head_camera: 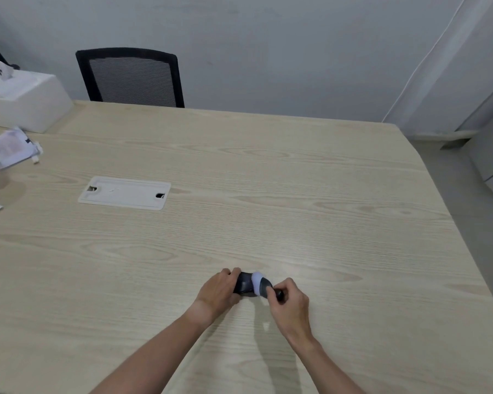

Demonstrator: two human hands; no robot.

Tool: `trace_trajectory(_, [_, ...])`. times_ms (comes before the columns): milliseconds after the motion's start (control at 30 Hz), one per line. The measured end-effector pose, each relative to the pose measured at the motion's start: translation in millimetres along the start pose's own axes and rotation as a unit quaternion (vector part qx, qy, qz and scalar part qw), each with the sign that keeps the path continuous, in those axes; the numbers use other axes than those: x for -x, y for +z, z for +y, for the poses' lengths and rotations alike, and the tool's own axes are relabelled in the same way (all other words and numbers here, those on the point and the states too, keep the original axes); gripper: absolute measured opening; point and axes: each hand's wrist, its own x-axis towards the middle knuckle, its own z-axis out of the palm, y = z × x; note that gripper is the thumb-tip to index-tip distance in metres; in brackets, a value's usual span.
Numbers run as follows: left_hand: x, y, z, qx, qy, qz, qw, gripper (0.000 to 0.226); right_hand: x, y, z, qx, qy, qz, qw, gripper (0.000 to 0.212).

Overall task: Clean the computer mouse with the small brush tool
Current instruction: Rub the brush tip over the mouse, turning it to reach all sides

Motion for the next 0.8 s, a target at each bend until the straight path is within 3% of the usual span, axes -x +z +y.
trace_trajectory(400, [-3,-17,16,0.098,-0.086,0.012,0.991,0.05,-23,7,-8,0.014,0.026,-0.02,0.999,0.018])
trace_trajectory(600, [-4,-15,21,0.109,-0.108,0.022,0.988,0.054,-24,2,-15,0.013,-0.021,-0.061,0.998,0.022])
trace_trajectory(700, [-4,-16,23,0.097,-0.105,0.021,0.99,0.054,-25,1,-12,0.028,0.004,-0.084,0.996,0.019])
trace_trajectory(800, [-2,-17,23,0.069,-0.097,0.016,0.993,0.051,-30,-2,-8,0.036,0.031,-0.053,0.997,0.014])
